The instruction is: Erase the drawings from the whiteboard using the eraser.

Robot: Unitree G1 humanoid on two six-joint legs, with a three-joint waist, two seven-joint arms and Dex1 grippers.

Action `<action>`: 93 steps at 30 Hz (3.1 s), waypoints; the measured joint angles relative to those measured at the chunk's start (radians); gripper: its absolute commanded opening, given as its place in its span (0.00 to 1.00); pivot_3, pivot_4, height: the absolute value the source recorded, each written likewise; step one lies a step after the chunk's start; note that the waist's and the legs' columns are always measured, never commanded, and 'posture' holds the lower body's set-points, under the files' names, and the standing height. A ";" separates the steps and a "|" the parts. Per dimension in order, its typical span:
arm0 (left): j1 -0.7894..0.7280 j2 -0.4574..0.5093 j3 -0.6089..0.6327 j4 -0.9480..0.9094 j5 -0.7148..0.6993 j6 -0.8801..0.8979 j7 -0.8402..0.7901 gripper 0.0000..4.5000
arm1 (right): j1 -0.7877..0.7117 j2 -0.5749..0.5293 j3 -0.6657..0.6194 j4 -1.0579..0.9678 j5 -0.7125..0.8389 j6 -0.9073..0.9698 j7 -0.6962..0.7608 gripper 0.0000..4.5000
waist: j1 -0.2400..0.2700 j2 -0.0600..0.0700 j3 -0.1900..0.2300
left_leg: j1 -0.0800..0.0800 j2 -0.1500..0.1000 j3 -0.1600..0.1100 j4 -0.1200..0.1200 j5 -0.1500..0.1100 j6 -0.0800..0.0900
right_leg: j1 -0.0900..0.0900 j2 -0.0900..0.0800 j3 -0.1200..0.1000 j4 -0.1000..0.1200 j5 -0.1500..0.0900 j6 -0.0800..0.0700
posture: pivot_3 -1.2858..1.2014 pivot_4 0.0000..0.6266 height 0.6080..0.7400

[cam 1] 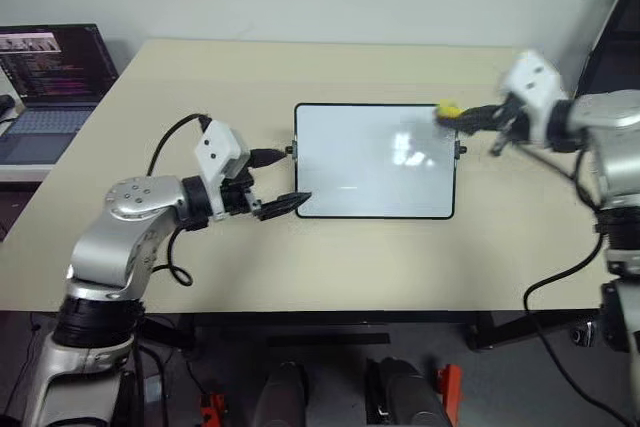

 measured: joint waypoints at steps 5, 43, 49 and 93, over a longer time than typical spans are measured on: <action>-0.048 -0.134 -0.141 -0.012 0.003 0.000 -0.005 1.00 | 0.026 -0.091 -0.005 0.156 -0.045 0.005 -0.077 0.00 | -0.002 0.000 0.000 | -0.003 0.000 0.001 -0.001 0.000 0.000 | 0.000 0.000 0.001 -0.006 0.004 0.005 | 0.52 0.24 1.00; -0.184 -0.430 -0.377 0.291 0.267 -0.213 0.040 1.00 | 0.071 -0.071 -0.015 0.463 -0.001 0.374 -0.254 0.67 | -0.010 0.007 -0.001 | -0.004 -0.001 0.002 0.002 0.000 0.001 | 0.000 0.001 0.003 -0.008 0.006 0.008 | 0.52 0.24 1.00; -0.184 -0.421 -0.375 0.283 0.267 -0.210 0.042 1.00 | 0.072 -0.070 -0.015 0.434 0.001 0.372 -0.253 1.00 | -0.011 0.007 -0.001 | -0.004 -0.001 0.002 0.002 0.000 0.001 | 0.000 0.001 0.004 -0.007 0.006 0.008 | 0.52 0.24 1.00; -0.086 -0.388 0.269 0.941 0.311 -0.770 0.748 1.00 | 0.202 0.513 -0.295 0.634 0.216 -0.618 -0.724 1.00 | -0.008 0.008 -0.002 | -0.001 -0.001 0.001 0.003 0.000 0.001 | 0.004 0.001 0.003 -0.008 0.012 0.006 | 0.52 0.24 1.00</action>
